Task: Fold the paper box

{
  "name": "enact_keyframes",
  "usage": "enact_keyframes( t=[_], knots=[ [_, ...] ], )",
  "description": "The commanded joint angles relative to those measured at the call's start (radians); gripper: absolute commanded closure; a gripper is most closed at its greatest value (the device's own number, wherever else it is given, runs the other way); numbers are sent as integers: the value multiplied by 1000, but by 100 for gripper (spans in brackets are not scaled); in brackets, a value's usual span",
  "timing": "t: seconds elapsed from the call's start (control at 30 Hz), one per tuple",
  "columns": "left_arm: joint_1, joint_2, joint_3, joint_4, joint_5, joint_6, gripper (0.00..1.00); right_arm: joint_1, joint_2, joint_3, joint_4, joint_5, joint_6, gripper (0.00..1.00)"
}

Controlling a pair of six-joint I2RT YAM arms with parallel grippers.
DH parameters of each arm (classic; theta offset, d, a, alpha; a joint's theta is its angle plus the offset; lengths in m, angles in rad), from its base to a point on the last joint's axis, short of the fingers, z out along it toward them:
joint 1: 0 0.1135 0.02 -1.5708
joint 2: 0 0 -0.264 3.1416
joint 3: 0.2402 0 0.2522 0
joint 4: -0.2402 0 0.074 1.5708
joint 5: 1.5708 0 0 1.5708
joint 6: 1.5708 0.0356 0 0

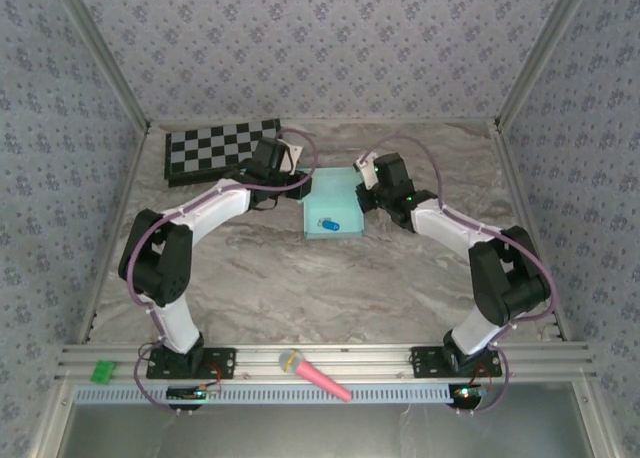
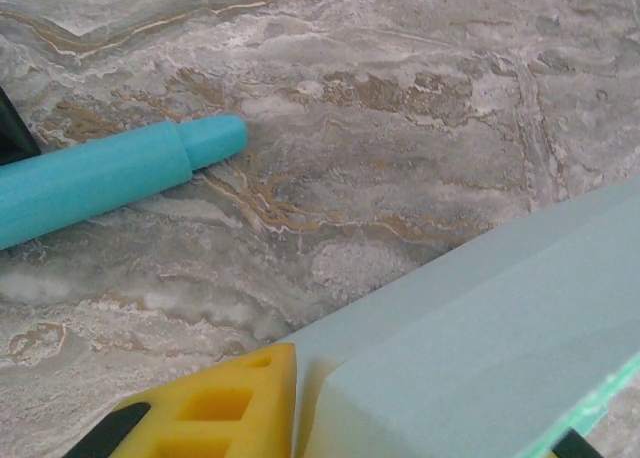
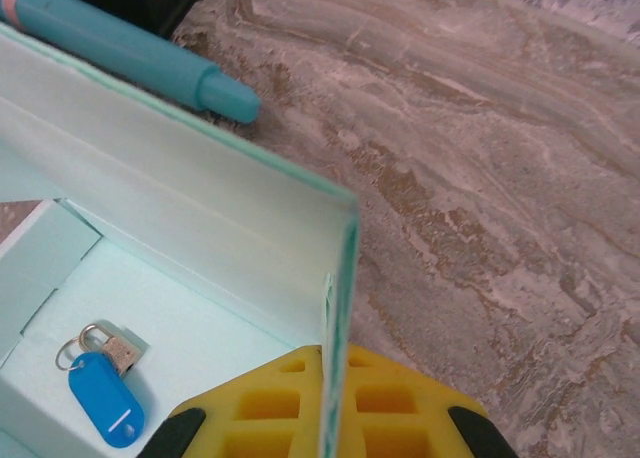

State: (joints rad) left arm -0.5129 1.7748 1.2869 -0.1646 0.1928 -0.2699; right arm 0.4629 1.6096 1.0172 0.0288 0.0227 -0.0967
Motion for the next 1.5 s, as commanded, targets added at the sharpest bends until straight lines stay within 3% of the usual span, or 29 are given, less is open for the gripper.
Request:
enact_keyframes(
  t=[0.0, 0.17, 0.57, 0.73, 0.97, 1.03, 1.2, 1.47],
  knots=[
    [-13, -10, 14, 80, -11, -50, 75, 20, -23, -26, 76, 98, 20, 98],
    [-24, 6, 30, 77, -38, -42, 76, 36, -20, -33, 101, 156, 23, 98],
    [-24, 25, 20, 50, -74, -3, 62, 38, -10, -51, 112, 149, 16, 98],
    [-25, 25, 5, 59, -99, 12, 50, 39, -7, -57, 111, 145, 9, 98],
    [-17, 40, 6, 70, -81, 50, 49, 39, -1, -60, 103, 125, -6, 99],
    [-11, 49, 9, 73, -62, 57, 49, 39, 0, -60, 102, 122, -7, 99],
    [3, 50, 8, 69, -42, 51, 65, 39, 6, -54, 100, 121, -2, 99],
    [1, 22, -23, 85, -42, 18, 78, 49, 5, -49, 112, 142, 60, 99]
  ],
)
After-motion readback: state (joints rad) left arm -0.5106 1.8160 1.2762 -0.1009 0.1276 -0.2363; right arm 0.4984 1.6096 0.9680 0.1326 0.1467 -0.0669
